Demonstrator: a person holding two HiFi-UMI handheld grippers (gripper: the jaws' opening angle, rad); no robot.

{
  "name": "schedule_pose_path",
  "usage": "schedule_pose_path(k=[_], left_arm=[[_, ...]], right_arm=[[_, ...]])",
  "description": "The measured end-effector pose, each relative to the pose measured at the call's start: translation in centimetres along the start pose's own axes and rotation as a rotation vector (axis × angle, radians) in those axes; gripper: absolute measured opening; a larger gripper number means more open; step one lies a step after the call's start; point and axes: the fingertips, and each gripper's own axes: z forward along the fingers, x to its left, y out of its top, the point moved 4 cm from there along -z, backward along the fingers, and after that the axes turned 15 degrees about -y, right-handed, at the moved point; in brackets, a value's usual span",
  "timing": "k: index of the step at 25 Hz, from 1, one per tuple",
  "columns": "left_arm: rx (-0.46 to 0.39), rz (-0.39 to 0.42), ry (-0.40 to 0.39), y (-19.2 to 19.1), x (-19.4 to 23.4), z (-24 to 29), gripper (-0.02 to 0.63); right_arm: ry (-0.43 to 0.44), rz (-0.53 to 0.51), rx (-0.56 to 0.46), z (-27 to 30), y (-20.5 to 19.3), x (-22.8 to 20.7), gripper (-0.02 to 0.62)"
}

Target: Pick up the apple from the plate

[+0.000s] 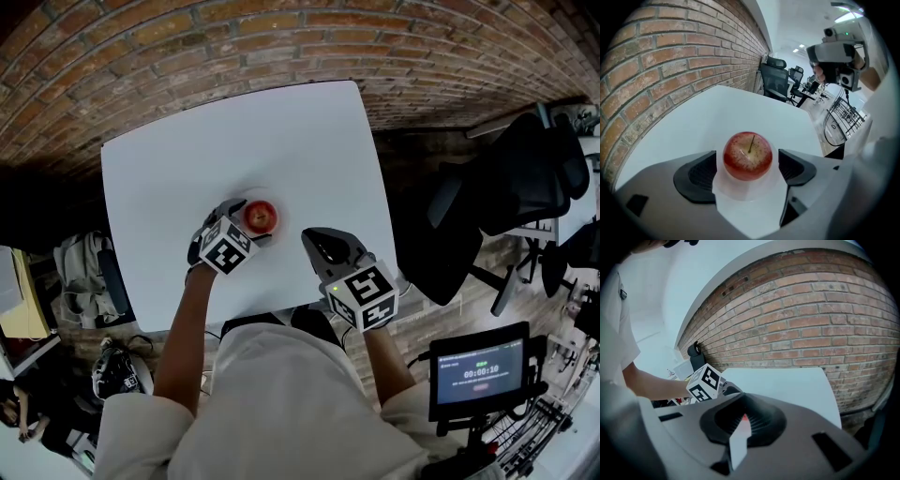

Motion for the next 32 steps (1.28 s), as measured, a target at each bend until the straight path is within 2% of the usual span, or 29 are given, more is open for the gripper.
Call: schedule_pose_path(k=[17, 32], left_arm=[[0.063, 0.018, -0.009, -0.7, 0.6, 1.9, 0.403], [0.052, 0.019, 0.009, -0.9, 0.6, 2.0, 0.402]], right_arm=[[-0.011, 0.020, 0.014, 0.0, -0.5, -0.6, 0.002], [-0.006, 0.014, 0.015, 0.1, -0.6, -0.6, 0.002]])
